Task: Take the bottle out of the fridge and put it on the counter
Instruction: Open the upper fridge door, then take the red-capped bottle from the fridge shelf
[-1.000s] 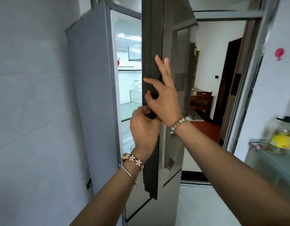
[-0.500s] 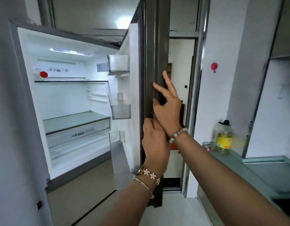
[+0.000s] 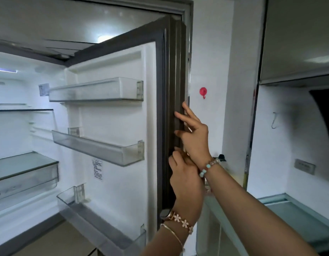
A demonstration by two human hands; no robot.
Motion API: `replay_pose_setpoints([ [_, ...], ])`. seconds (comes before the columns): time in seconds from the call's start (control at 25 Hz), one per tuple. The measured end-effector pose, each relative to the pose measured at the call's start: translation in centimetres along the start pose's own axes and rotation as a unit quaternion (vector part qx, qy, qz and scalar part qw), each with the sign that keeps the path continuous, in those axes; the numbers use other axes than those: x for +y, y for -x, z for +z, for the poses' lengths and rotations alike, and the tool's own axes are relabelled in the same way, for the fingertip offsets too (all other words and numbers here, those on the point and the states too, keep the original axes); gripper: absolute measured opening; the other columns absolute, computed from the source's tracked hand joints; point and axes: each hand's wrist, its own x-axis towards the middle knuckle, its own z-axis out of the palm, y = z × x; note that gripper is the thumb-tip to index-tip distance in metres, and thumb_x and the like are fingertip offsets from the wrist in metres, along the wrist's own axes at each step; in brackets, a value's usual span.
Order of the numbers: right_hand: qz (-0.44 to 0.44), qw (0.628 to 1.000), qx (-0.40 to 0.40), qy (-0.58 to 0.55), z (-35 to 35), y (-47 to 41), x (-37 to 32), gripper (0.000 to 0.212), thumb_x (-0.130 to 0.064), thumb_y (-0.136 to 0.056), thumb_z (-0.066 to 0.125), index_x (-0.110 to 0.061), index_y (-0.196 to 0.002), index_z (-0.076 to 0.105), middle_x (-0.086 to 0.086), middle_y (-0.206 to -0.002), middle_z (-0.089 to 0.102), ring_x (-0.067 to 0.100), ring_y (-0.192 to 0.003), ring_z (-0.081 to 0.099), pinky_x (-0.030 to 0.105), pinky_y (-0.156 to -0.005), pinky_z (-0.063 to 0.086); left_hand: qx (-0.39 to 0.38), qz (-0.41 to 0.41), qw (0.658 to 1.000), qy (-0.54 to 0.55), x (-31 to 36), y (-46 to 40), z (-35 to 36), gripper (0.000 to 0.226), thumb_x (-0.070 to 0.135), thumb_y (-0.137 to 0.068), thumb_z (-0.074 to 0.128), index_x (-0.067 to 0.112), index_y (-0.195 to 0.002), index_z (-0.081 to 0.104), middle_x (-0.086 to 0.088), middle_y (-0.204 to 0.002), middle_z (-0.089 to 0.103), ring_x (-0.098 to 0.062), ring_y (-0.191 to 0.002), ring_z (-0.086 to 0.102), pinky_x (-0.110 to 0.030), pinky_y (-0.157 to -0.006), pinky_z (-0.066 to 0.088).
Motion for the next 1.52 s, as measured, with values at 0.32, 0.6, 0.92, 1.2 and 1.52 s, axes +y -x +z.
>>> replay_pose_setpoints([
  [0.32,0.028,0.999,-0.03,-0.014,-5.0,-6.8,10.3,0.065,0.025,-0.08,0.055,-0.019,-0.126,0.061,0.001,-0.153,0.044,0.012,-0.142,0.039,0.028,-0.112,0.039,-0.058,-0.011,0.998,-0.033,2.8,-6.0,11.9,0.04,0.019,-0.077,0.07,-0.002,-0.111,0.067,-0.023,-0.123,0.058,-0.031,-0.107,0.058,-0.022,-0.057,0.056],
  [0.6,0.013,0.998,-0.06,-0.022,-6.0,-10.1,16.2,0.067,0.022,-0.085,0.055,-0.028,-0.129,0.053,-0.004,-0.153,0.037,0.001,-0.137,0.037,0.01,-0.106,0.035,-0.103,0.046,0.97,-0.214,2.5,-9.7,18.7,0.054,0.028,-0.103,0.027,-0.004,-0.146,0.024,-0.032,-0.151,0.026,-0.042,-0.136,0.025,-0.04,-0.108,0.027],
  [0.92,0.004,0.998,-0.041,-0.041,-5.9,-11.2,18.2,0.059,0.014,-0.088,0.057,-0.033,-0.124,0.06,-0.004,-0.152,0.043,-0.018,-0.129,0.037,-0.001,-0.098,0.032,-0.107,0.011,0.994,0.004,1.0,-11.1,18.4,0.065,0.039,-0.093,0.048,0.007,-0.146,0.028,-0.011,-0.142,0.031,-0.025,-0.125,0.039,-0.029,-0.1,0.043],
  [1.2,0.012,0.992,0.105,-0.069,-3.4,-9.8,16.0,0.048,0.007,-0.085,0.05,-0.026,-0.116,0.064,0.005,-0.139,0.054,-0.002,-0.123,0.05,0.014,-0.098,0.045,-0.117,-0.048,0.963,0.238,-0.8,-11.4,8.9,0.044,0.007,-0.085,0.062,0.014,-0.128,0.057,-0.005,-0.11,0.065,-0.017,-0.09,0.066,-0.025,-0.084,0.054],
  [1.52,0.066,0.896,-0.079,-0.431,2.6,-8.2,5.1,0.033,-0.008,-0.077,0.067,-0.033,-0.094,0.079,-0.011,-0.099,0.077,0.011,-0.101,0.068,0.022,-0.087,0.052,0.045,-0.146,0.931,0.332,-7.2,-11.6,-10.7,0.031,0.029,-0.088,0.052,0.021,-0.111,0.072,-0.006,-0.109,0.075,-0.028,-0.098,0.072,-0.036,-0.085,0.058],
])
